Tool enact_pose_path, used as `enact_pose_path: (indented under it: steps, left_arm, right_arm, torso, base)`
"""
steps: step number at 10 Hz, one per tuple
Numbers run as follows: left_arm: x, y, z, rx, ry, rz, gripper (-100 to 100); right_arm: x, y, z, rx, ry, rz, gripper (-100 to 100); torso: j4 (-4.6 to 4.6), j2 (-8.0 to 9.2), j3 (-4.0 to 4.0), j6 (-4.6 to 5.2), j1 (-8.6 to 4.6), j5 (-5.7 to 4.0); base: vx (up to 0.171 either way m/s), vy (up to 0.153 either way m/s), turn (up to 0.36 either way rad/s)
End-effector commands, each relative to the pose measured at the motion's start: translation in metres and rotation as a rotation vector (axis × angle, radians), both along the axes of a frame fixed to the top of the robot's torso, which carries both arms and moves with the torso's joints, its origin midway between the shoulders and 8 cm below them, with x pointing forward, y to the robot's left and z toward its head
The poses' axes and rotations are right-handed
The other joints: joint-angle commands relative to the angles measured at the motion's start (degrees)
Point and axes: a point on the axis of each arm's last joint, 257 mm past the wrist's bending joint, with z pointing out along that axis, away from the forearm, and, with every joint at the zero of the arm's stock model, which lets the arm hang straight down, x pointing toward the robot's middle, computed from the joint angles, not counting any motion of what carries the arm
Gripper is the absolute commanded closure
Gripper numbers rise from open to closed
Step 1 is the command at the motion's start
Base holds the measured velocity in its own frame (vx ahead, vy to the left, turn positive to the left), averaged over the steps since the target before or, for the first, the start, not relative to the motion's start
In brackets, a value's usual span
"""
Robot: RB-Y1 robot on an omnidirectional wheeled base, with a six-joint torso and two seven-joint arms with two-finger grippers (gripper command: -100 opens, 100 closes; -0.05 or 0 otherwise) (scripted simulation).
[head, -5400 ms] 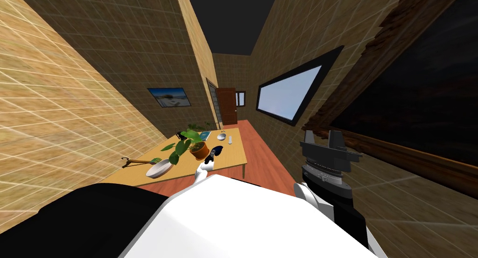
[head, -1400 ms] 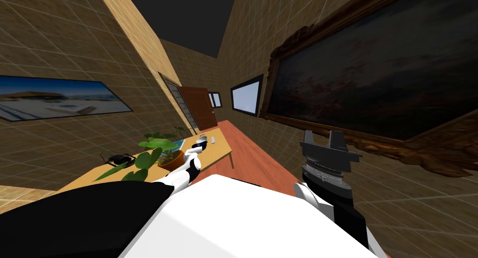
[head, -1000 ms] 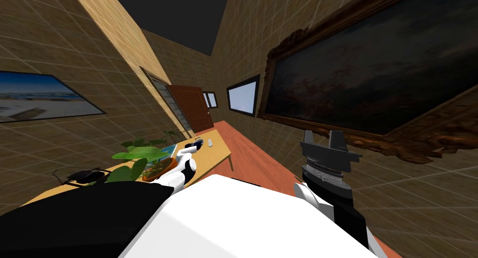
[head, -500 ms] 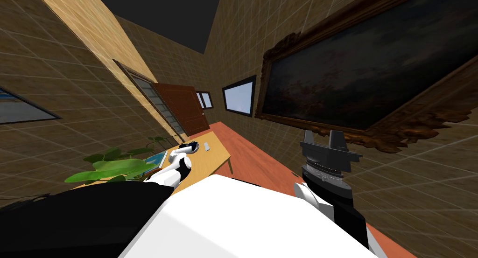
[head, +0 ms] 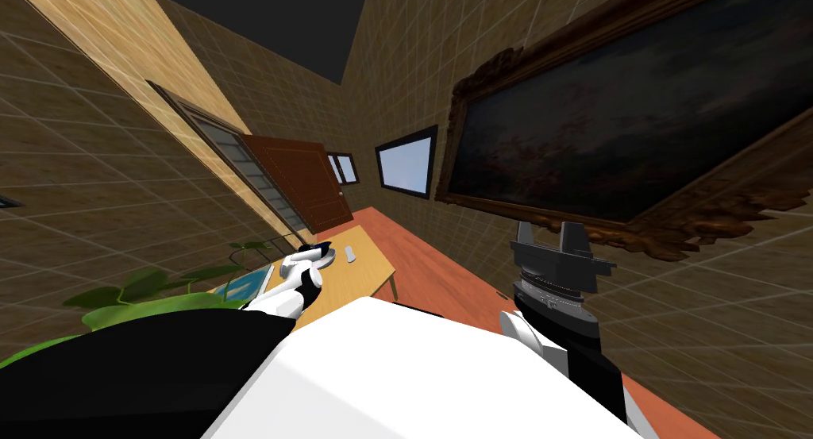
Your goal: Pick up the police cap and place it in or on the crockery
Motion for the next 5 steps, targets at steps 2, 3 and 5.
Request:
enact_pose_path:
  steps: [2,3,5]
  left_arm:
    - [0.0000,0.0000,0.0000,0.000,0.000,0.000,-100]
    - [0.0000,0.0000,0.0000,0.000,0.000,0.000,-100]
    - [0.0000,0.0000,0.0000,0.000,0.000,0.000,0]
  right_arm:
    - [0.0000,0.0000,0.0000,0.000,0.000,0.000,0]
    - [0.0000,0.0000,0.0000,0.000,0.000,0.000,0]
    - [0.0000,0.0000,0.0000,0.000,0.000,0.000,0]
  torso:
    - [0.01,0.04,0.03,0.00,-0.07,-0.02]
    - [0.02,0.06,0.04,0.00,-0.10,-0.03]
    - [0.02,0.08,0.05,0.00,-0.12,-0.04]
  base:
    - [0.001,0.003,0.000]
    - [0.000,0.000,0.000]
    - [0.000,0.000,0.000]
